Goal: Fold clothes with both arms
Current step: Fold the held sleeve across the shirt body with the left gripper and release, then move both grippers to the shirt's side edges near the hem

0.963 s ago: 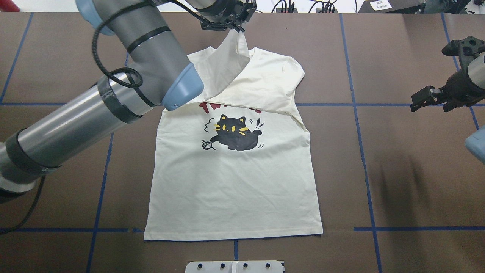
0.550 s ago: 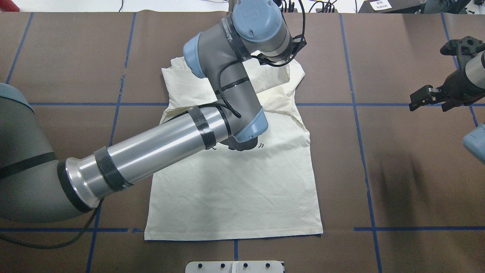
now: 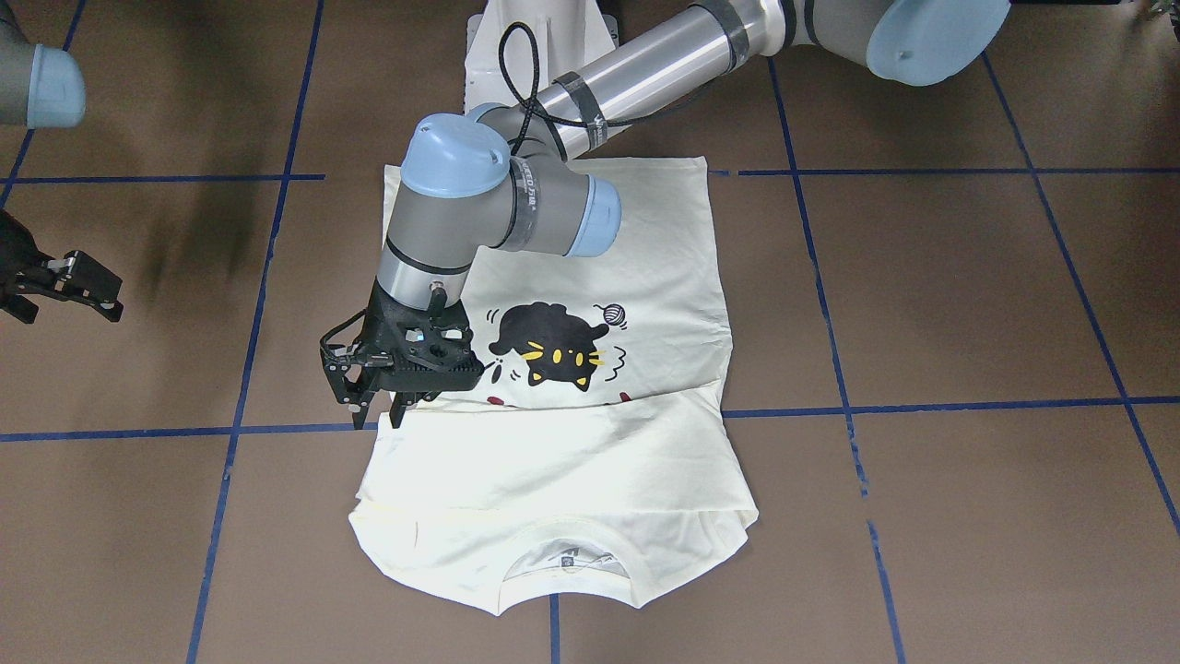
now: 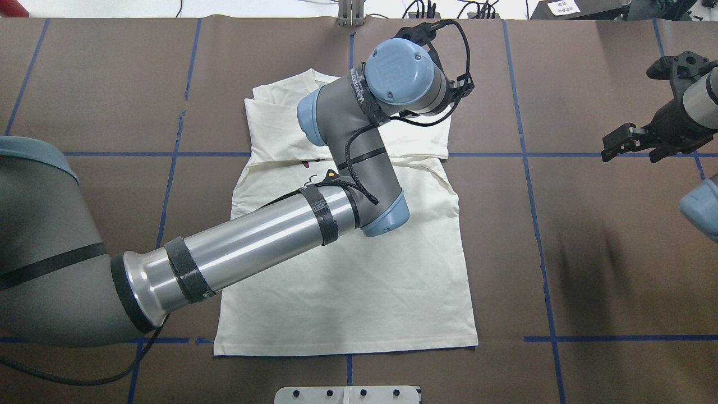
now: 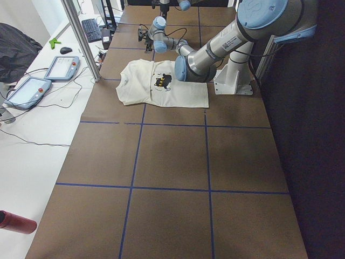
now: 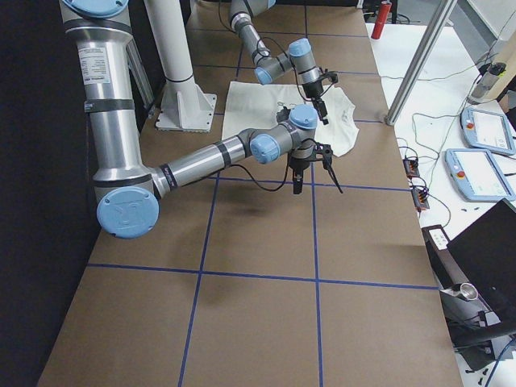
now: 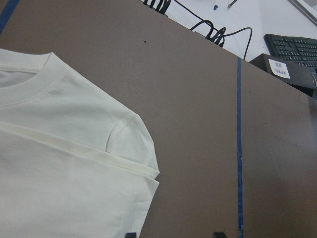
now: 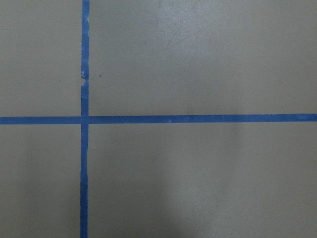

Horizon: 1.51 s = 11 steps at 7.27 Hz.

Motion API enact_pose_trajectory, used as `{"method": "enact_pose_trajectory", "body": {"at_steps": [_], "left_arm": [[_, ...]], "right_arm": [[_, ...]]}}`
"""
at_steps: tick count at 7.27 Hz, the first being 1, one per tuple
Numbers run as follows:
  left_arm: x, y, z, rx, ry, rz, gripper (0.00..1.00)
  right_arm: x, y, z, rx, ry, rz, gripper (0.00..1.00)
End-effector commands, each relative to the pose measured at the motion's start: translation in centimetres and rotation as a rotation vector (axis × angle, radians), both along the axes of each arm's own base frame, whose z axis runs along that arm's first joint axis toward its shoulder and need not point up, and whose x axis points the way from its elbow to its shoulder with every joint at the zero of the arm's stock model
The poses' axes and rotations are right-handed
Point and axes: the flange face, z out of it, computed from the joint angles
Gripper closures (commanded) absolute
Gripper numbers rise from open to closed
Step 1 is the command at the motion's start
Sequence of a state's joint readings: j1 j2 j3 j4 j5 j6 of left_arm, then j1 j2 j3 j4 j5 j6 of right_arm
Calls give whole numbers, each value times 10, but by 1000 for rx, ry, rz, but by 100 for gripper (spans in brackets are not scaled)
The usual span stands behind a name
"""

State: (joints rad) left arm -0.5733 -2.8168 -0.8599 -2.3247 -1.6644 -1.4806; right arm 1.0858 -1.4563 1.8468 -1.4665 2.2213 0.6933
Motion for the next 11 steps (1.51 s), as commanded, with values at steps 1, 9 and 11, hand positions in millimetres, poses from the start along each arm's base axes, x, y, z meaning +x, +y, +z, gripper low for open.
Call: {"method": "enact_pose_trajectory", "body": {"at_steps": [1,9,11], "left_arm": [[-14,-1,39,12,-47,58,0],[-288,107,246,163,-472,322,0],[-292,110,261,150,-489,329,0]], "right_arm": [[-7,-2,-20,18,-34,-11,0],[-252,210,-104,-96,-55,146,0],[-298,284,-110,-98,-54,165,0]]}}
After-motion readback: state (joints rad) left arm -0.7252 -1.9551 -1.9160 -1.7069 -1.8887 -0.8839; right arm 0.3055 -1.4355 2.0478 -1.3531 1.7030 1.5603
